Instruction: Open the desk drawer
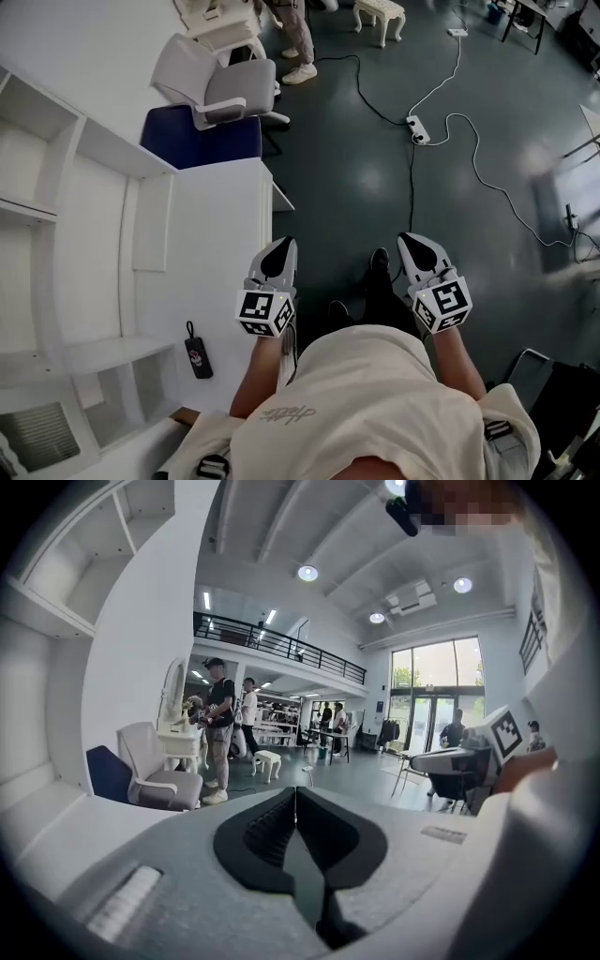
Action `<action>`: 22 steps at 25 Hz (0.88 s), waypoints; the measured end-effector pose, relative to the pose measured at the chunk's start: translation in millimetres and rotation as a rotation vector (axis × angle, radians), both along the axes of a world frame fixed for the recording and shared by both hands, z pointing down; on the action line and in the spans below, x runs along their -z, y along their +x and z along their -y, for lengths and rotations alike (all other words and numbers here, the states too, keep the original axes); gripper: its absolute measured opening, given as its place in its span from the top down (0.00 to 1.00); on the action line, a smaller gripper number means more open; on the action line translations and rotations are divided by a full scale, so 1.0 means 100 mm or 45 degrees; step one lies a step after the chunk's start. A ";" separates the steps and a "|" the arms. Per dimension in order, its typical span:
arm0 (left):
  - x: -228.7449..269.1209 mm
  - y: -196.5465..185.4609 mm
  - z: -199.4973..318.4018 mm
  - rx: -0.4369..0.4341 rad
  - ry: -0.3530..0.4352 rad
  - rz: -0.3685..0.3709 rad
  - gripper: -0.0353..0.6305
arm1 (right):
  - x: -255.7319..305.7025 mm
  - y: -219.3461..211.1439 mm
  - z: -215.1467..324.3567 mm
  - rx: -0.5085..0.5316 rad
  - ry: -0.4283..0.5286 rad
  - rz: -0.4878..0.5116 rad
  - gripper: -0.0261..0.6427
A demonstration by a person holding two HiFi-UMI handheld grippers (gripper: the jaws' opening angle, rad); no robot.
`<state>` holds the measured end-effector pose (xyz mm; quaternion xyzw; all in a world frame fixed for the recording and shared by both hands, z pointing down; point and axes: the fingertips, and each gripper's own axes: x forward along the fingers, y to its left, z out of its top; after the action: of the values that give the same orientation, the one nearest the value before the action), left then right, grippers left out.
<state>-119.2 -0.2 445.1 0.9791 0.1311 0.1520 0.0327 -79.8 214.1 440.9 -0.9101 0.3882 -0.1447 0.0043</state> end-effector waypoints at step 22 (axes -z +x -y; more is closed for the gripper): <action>-0.01 1.71 -0.08 0.390 0.009 0.055 0.92 | -0.19 2.18 0.40 0.501 0.103 -0.017 0.96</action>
<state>52.0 8.0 446.1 0.9842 -0.0211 0.1669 0.0550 138.5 173.7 460.0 -0.8168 0.5640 -0.1211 0.0101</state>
